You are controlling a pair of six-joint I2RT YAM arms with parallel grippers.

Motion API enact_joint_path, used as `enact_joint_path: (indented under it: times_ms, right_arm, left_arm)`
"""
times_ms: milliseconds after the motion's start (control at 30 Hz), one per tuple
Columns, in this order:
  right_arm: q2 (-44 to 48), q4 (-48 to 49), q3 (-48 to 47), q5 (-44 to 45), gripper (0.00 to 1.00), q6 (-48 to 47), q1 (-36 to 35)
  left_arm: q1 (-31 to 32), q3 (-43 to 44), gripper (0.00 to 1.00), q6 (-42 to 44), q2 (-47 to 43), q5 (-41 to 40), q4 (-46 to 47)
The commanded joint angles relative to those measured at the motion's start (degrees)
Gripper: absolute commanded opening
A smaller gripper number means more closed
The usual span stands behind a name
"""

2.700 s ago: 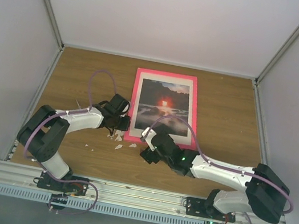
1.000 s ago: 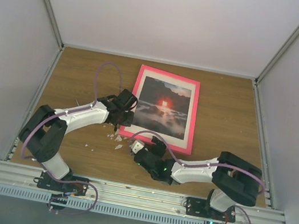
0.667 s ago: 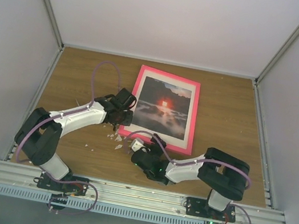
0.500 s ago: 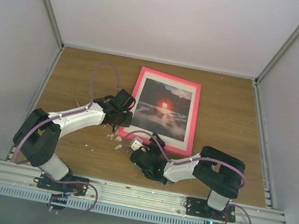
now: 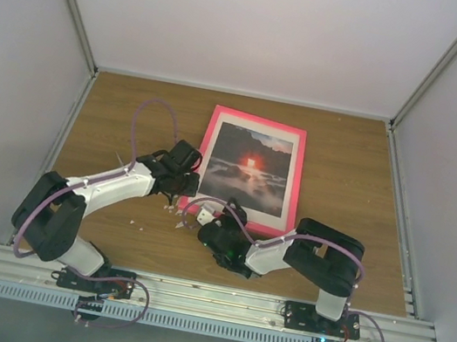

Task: Take the photo out of the frame

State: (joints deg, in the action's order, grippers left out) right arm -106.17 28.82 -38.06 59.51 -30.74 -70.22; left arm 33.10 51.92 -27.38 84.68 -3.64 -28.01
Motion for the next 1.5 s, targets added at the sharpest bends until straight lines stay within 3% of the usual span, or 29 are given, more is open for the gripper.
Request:
enact_joint_path:
  times_ms: [0, 233, 533, 633, 967, 1067, 1467]
  right_arm:
    - [1.22, 5.96, -1.08, 2.22, 0.46, -2.26, 0.82]
    - [4.57, 9.61, -0.73, 2.05, 0.22, -8.10, 0.76]
    - [9.36, 15.27, 0.32, 1.06, 0.07, -17.55, 0.78]
    - [11.90, 16.06, 0.51, -0.15, 0.02, -18.54, 0.77]
    - [23.89, 17.17, -0.15, -7.52, 0.00, -16.18, 1.09]
    - [28.01, 15.54, -0.94, -11.23, 0.01, -10.90, 2.04]
    - [40.58, 17.30, 3.72, -22.01, 0.00, 14.90, 9.48]
  left_arm:
    - [-1.13, -2.12, 0.01, -0.79, -5.62, 4.33, 4.09]
    - [-5.43, -6.02, 0.08, -2.58, -10.30, 12.31, 6.25]
    - [-15.08, -6.07, 0.43, -3.38, -21.25, 21.77, 6.12]
    - [-17.56, -4.81, 0.63, -3.04, -25.19, 21.62, 5.43]
    - [-20.61, -4.98, 0.94, -3.64, -33.57, 18.37, 6.62]
    - [-20.86, -6.67, 0.99, -4.79, -36.34, 18.49, 8.75]
    - [-20.89, -13.15, 0.99, -8.15, -44.31, 20.84, 16.14]
